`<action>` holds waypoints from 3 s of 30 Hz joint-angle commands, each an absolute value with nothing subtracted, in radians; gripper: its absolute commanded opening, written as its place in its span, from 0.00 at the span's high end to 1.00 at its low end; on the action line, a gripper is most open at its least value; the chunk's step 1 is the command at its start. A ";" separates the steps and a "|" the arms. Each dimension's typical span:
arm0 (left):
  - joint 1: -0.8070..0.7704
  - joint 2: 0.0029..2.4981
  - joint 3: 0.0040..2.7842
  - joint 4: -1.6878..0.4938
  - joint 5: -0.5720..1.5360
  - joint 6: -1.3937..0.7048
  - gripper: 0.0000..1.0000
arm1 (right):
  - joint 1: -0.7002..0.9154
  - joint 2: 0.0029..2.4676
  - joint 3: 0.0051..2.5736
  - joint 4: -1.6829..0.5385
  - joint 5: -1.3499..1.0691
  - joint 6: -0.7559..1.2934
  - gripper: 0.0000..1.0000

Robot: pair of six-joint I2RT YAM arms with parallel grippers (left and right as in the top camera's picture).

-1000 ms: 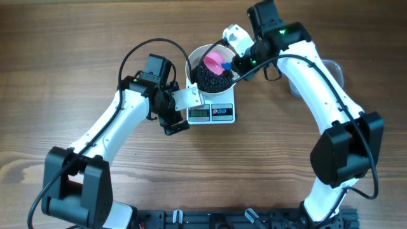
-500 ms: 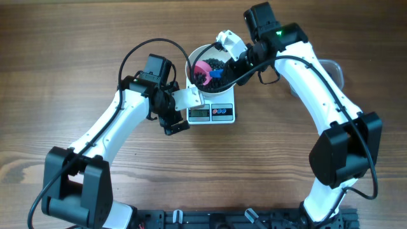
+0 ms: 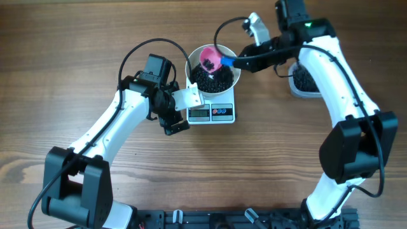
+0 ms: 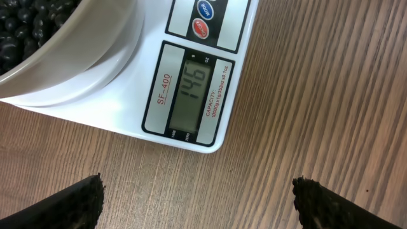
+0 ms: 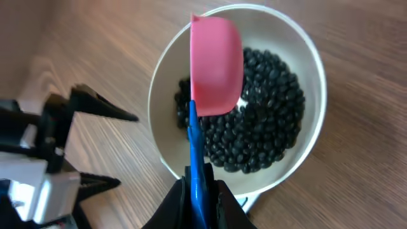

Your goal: Scoop item into bowl and weigh 150g on scale

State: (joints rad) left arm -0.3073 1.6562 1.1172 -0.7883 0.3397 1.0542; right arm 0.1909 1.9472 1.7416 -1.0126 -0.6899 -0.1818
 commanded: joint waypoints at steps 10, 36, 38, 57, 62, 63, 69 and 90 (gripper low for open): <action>-0.310 1.665 1.113 -0.789 0.358 1.070 0.00 | 0.179 1.966 1.752 -0.973 -0.779 -0.151 0.96; -0.310 1.665 1.113 -0.789 0.358 1.070 0.00 | 0.179 1.811 1.790 -0.962 -0.422 -0.188 0.96; -0.310 1.665 1.113 -0.789 0.358 1.070 0.00 | 0.179 1.802 1.790 -0.948 -0.419 -0.188 0.96; -0.310 1.665 1.113 -0.789 0.358 1.070 0.00 | 0.180 1.801 1.789 -0.926 -0.601 -0.323 0.96; -0.310 1.665 1.113 -0.789 0.358 1.070 0.00 | 0.180 1.801 1.789 -0.931 -0.553 -0.308 0.96; -0.310 1.665 1.113 -0.789 0.358 1.070 0.00 | 0.180 1.801 1.789 -0.932 -0.553 -0.307 0.96; -0.311 1.665 1.113 -0.789 0.358 1.070 0.00 | 0.180 1.801 1.790 -0.952 -0.630 -0.364 0.96; -0.311 1.665 1.113 -0.789 0.358 1.070 0.00 | 0.182 1.801 1.789 -0.985 -0.465 -0.313 0.96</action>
State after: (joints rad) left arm -0.3073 1.6562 1.1172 -0.7883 0.3397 1.0542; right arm 0.1799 1.8233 1.7641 -0.9970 -0.4297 -0.3260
